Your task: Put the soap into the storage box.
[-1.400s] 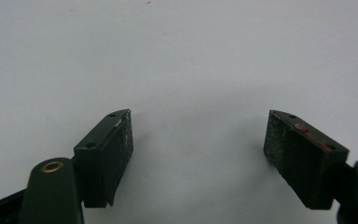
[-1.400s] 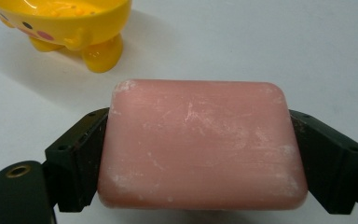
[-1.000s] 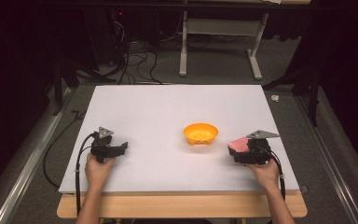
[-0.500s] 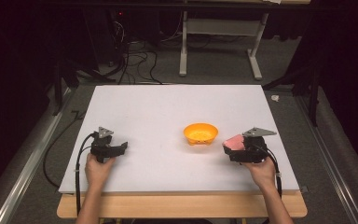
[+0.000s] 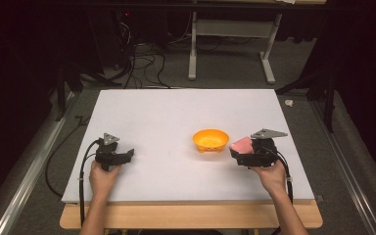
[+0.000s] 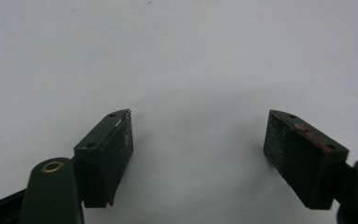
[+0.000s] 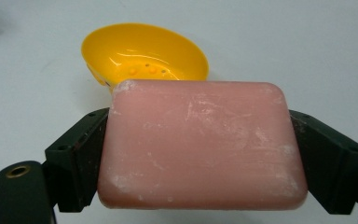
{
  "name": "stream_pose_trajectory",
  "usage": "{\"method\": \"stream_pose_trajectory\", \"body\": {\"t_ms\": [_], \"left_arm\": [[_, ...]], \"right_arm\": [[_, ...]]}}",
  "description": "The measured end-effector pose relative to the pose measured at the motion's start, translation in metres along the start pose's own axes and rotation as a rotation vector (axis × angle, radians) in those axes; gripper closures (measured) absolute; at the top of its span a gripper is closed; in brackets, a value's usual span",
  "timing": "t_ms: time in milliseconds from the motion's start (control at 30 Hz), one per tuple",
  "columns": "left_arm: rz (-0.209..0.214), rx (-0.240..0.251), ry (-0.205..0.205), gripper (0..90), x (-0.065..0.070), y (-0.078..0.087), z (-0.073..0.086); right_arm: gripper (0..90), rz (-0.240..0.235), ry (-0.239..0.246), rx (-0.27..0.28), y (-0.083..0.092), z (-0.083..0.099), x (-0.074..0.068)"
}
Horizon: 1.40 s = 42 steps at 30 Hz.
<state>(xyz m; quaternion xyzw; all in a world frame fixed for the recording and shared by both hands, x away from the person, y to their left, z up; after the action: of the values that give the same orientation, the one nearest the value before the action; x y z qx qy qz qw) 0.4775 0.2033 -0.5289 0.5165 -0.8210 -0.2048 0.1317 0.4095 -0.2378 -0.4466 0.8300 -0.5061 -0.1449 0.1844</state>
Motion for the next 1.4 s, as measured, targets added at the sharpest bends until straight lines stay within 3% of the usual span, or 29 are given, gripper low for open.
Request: {"method": "stream_pose_trajectory", "body": {"t_ms": [67, 200, 600, 900, 1400], "left_arm": [[0.001, 0.000, -0.001, 24.4, 0.000, 0.000, 0.000], [-0.001, 0.000, -0.002, 24.4, 0.000, 0.000, 0.000], [-0.001, 0.000, -0.001, 24.3, 0.000, 0.000, 0.000], [0.000, -0.001, 0.000, 24.3, 0.000, 0.000, 0.000], [0.000, 0.000, 0.001, 24.3, 0.000, 0.000, 0.000]], "right_arm": [[13.7, -0.005, 0.007, 0.000, -0.001, -0.002, -0.002], [13.7, -0.041, -0.027, 0.001, -0.004, -0.007, -0.007], [13.7, -0.076, -0.017, -0.006, -0.015, -0.021, -0.018], [13.7, -0.093, -0.007, -0.040, -0.028, -0.030, -0.025], [13.7, -0.082, 0.008, -0.069, -0.059, -0.040, -0.039]]}}
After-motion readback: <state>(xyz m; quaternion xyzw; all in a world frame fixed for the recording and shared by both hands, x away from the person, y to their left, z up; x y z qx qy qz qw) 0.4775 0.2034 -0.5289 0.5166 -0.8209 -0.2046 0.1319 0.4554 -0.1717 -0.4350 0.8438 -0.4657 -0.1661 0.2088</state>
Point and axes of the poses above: each handheld gripper's, and its own axes: y roughly backward along the jaws, z roughly out of its underside, x roughly to its right, the point moved 6 cm from there along -y, roughly forward along the jaws, and after that the axes turned 14 degrees about x, right-handed, at the moved point
